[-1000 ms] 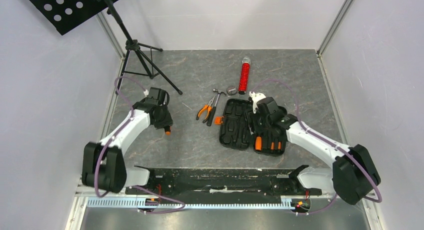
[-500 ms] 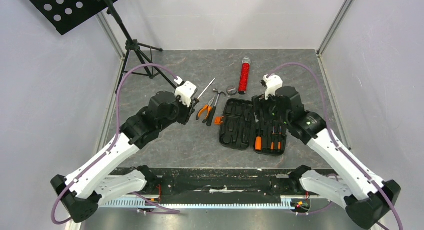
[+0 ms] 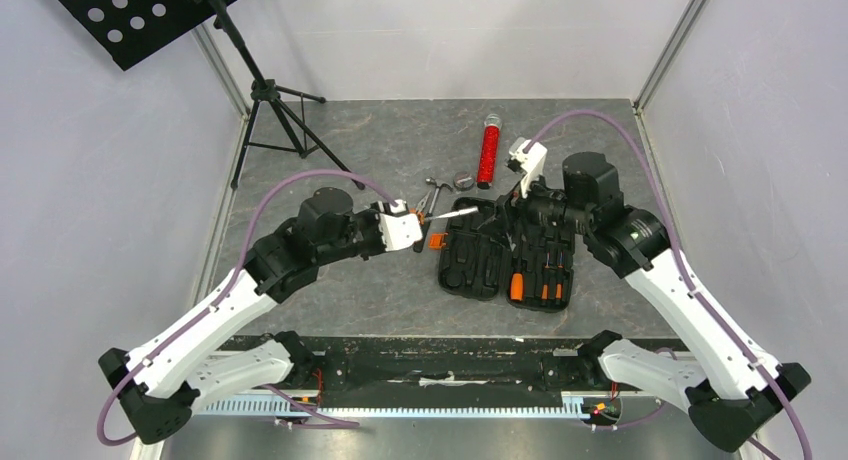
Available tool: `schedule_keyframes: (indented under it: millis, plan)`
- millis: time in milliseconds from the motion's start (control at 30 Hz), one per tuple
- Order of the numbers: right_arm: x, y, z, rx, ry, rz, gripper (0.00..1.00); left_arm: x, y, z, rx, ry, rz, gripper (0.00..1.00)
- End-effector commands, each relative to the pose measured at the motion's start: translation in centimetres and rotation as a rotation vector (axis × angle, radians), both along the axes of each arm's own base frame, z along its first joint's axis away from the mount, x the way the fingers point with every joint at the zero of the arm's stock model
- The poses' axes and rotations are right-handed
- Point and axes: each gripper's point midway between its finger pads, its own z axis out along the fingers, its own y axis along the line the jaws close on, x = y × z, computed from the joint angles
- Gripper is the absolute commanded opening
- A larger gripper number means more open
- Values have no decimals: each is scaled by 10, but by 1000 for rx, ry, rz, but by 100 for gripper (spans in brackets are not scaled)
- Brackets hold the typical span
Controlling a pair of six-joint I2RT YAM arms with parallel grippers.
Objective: Pack the tool kit
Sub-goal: Place the screwdriver in the toolbox.
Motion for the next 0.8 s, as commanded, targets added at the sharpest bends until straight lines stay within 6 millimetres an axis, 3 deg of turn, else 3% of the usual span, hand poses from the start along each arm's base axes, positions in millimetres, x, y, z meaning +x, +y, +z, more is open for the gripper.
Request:
schedule_keyframes:
  millis: [0, 100, 400, 767]
  plan:
    - [-33, 31, 21, 94, 3, 280, 72, -11, -25, 16, 30, -109, -210, 2]
    - [-38, 40, 26, 130, 11, 345, 72, -19, -35, 15, 45, -112, -267, 2]
    - [-37, 59, -5, 76, 122, 396, 64, -32, -60, 20, 72, -148, -365, 2]
    - [-42, 73, -24, 20, 189, 426, 62, -39, -79, 12, 141, -169, -430, 2]
